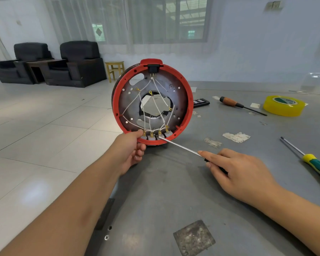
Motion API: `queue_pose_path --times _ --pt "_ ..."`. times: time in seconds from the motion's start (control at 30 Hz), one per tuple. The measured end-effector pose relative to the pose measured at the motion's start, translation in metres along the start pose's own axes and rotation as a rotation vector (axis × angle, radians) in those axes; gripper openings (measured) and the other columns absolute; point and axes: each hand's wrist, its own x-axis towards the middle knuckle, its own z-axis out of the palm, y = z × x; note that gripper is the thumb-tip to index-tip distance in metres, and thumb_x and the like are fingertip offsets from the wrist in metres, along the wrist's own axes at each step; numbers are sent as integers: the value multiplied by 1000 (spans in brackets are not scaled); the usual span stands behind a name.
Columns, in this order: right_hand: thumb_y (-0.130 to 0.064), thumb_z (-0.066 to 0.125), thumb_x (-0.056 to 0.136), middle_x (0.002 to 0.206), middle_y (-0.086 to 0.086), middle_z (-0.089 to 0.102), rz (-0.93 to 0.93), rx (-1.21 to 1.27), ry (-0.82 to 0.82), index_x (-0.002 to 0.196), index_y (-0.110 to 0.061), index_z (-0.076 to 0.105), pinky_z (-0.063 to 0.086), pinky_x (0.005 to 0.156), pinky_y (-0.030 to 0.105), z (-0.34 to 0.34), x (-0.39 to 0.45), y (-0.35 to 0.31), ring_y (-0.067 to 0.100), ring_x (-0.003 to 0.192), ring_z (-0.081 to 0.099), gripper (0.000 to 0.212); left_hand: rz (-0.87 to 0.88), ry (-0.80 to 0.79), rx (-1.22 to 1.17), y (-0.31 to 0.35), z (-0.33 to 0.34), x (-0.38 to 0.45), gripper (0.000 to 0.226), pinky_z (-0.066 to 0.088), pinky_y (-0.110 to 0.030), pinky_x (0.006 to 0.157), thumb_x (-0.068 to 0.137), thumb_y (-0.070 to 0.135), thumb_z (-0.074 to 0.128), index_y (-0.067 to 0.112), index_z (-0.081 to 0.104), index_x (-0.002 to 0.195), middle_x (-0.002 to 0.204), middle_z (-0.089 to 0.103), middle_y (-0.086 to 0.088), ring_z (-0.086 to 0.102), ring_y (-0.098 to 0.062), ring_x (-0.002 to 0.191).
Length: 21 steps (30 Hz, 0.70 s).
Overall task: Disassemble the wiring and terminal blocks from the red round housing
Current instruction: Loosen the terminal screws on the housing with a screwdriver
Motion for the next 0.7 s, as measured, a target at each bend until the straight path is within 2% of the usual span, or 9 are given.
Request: queue_pose_path --times 0.13,0.4,0.5,0.57,0.7 --pt "-49 32 99 93 -17 64 -3 -8 19 138 -50 55 35 47 26 3 0 2 15 73 66 45 18 2 -11 -3 6 1 15 32 -21 38 109 29 54 14 53 107 54 56 -4 43 -11 41" --pt "-46 39 99 91 -17 63 2 34 47 136 -48 57 35 50 26 6 2 6 16 74 65 42 -29 -108 -67 0 3 -3 26 45 -20 44 104 32 58 7 65 102 65 69 -9 58 -13 47" --pt "-45 39 99 92 -17 64 -2 52 43 137 -47 57 39 51 27 7 2 8 15 76 65 42 -17 -134 -97 0 3 -4 40 51 -20 46 102 42 63 3 71 106 74 74 -14 65 -15 52" --pt "-46 39 99 92 -17 64 1 74 46 137 -47 57 44 51 29 7 2 8 15 76 65 42 16 -135 -87 1 4 -4 49 53 -21 47 97 54 67 6 71 105 80 77 -16 69 -17 56" --pt "-44 41 99 91 -15 64 0 125 62 138 -46 58 51 55 36 8 2 8 16 75 64 42 76 -101 -12 0 5 -4 69 56 -23 51 85 76 66 13 70 114 88 79 -20 75 -21 65"
